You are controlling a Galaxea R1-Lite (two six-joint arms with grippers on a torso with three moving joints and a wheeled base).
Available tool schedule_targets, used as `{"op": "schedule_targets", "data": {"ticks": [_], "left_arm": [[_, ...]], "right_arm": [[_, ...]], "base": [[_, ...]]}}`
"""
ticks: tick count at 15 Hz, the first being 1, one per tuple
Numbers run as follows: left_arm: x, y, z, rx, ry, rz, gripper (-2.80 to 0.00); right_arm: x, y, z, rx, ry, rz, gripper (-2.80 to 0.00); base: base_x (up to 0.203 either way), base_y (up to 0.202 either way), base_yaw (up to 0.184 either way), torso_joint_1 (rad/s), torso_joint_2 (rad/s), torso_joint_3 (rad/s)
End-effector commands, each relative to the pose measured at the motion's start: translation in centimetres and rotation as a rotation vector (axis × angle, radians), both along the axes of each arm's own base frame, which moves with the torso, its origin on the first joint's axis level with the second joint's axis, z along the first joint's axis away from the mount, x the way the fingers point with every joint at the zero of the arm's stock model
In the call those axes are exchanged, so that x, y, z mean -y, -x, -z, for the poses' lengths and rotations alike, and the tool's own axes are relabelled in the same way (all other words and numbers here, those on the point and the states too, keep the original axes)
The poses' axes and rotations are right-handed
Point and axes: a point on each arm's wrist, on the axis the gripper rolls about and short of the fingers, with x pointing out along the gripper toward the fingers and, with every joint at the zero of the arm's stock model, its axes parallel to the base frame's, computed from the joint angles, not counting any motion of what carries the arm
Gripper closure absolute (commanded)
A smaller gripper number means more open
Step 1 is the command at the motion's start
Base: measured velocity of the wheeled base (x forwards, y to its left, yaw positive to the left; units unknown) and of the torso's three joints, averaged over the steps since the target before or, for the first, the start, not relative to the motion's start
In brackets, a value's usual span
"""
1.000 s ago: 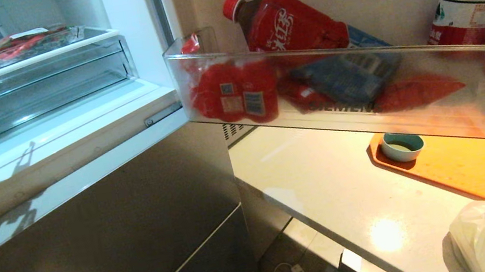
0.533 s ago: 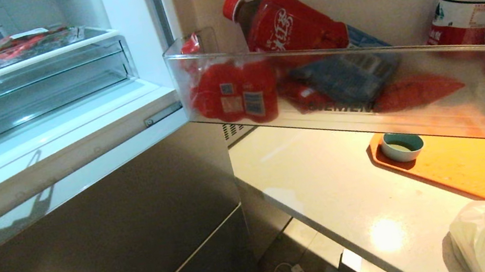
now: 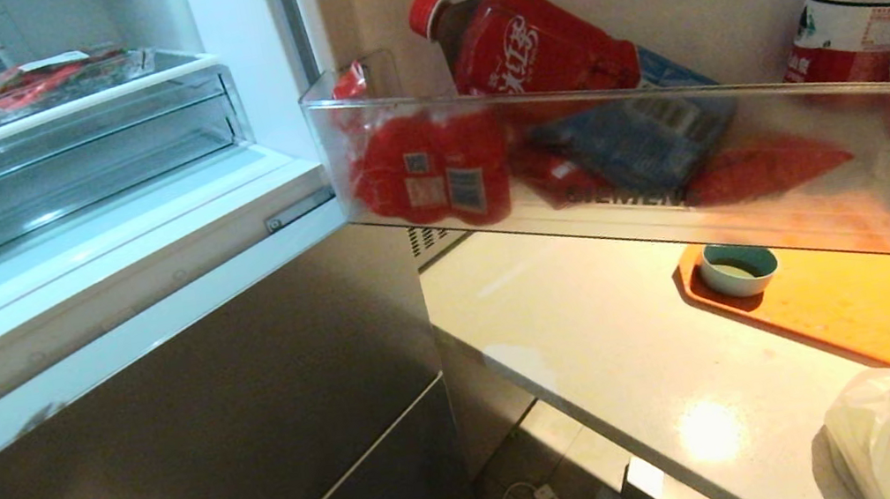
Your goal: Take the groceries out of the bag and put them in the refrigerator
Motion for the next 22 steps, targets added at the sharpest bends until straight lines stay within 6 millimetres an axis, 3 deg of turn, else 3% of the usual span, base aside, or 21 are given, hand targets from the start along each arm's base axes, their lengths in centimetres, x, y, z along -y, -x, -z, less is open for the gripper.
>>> {"op": "schedule_targets", "data": {"ticks": [1, 5, 10, 13, 15, 19, 22], "left_arm": [[1.9, 5.4, 0.8, 0.057, -0.04, 0.181, 0.0], [3.4, 9.7, 5.6, 0.028, -0.104, 0.378, 0.0], [3.7, 10.2, 11.9, -0.09, -0.172, 0.444, 0.0], [3.4, 10.2, 14.9, -0.144, -0.205, 0.302, 0.0], [3.3, 11.4, 17.0, -0.157, -0.204, 0.186, 0.0], [3.2, 14.2, 23.9, -0.21, -0.173, 0.049, 0.0], [3.0, 14.7, 29.1, -0.394, -0.112, -0.032, 0.0]], "right_arm": [[0.0, 0.0, 0.0, 0.0, 0.001, -0.002, 0.0], [0.0, 0.0, 0.0, 0.0, 0.003, -0.001, 0.0], [0.0, 0.0, 0.0, 0.0, 0.006, -0.002, 0.0], [0.0, 0.0, 0.0, -0.001, 0.005, 0.009, 0.0], [0.0, 0.0, 0.0, -0.001, 0.007, 0.008, 0.0], [0.0, 0.0, 0.0, -0.001, 0.002, 0.007, 0.0], [0.0, 0.0, 0.0, -0.001, 0.002, 0.009, 0.0]], "base": [[0.0, 0.0, 0.0, 0.0, 0.0, 0.0], [0.0, 0.0, 0.0, 0.0, 0.0, 0.0], [0.0, 0.0, 0.0, 0.0, 0.0, 0.0], [0.0, 0.0, 0.0, 0.0, 0.0, 0.0], [0.0, 0.0, 0.0, 0.0, 0.0, 0.0], [0.0, 0.0, 0.0, 0.0, 0.0, 0.0], [0.0, 0.0, 0.0, 0.0, 0.0, 0.0]]}}
